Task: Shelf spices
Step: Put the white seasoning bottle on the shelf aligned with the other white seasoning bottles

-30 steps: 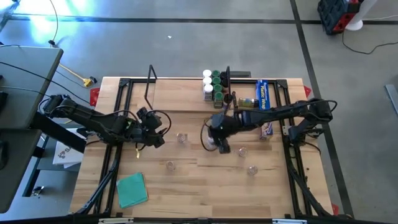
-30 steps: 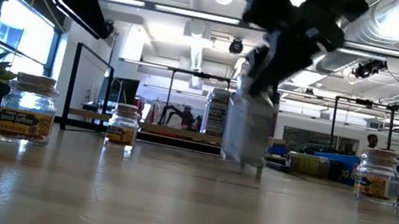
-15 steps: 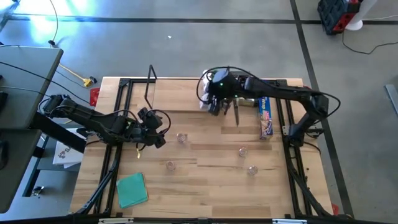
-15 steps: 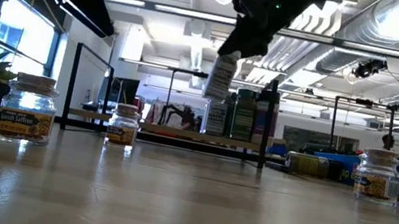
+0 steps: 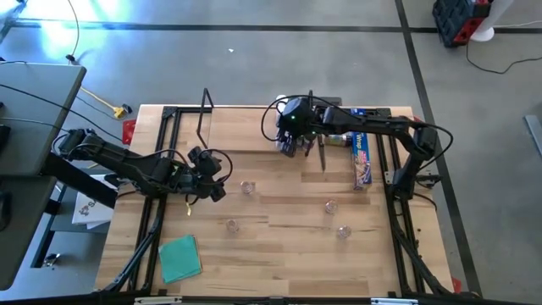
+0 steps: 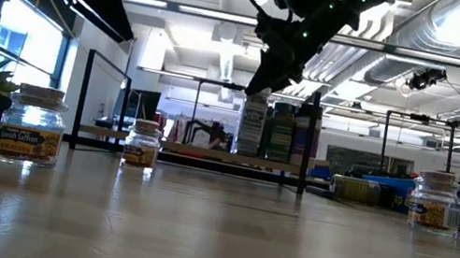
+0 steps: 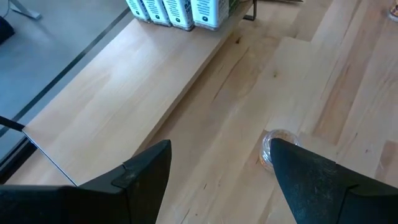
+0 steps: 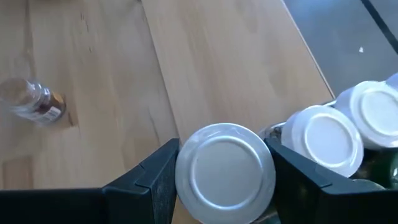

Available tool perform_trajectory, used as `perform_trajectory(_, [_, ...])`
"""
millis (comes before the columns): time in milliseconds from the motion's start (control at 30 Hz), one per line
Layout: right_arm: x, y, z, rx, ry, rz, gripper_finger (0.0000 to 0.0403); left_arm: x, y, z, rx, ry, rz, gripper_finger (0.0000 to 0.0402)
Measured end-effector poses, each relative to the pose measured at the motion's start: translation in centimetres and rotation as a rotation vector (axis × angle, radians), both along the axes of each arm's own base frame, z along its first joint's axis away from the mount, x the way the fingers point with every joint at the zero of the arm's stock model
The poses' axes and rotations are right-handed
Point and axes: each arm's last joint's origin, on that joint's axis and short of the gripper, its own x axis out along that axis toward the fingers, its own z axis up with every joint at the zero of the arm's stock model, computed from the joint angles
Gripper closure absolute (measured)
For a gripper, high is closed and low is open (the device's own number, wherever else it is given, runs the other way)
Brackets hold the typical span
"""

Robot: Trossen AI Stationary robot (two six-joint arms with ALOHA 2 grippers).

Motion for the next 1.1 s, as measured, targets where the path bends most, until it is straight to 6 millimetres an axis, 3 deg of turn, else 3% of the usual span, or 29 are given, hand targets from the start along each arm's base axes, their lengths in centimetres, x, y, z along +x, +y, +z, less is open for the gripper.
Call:
perform_trajectory(300, [0.0, -0.3, -0.4, 0.007, 0.012, -0.051, 0.0212, 0.0, -0.1, 0.0, -0.021, 0.003, -0.013, 0.0134])
perform_trajectory(500, [-0.1, -0.4, -0.4, -0.013, 0.023, -0.08, 0.0172, 0.0, -0.1, 0.0, -0.027, 0.004, -0.018, 0.0134])
perform_trajectory(767, [-0.1, -0.4, -0.4, -0.013, 0.025, -0.081, 0.0184, 0.0, -0.1, 0.0, -0.029, 0.003, -0.019, 0.0134])
perform_trajectory(1100, [-0.5, 0.6, 1.9, -0.141, -0.029, -0.137, 0.0197, 0.3, -0.2, 0.1, -0.049, -0.023, -0.036, 0.0134])
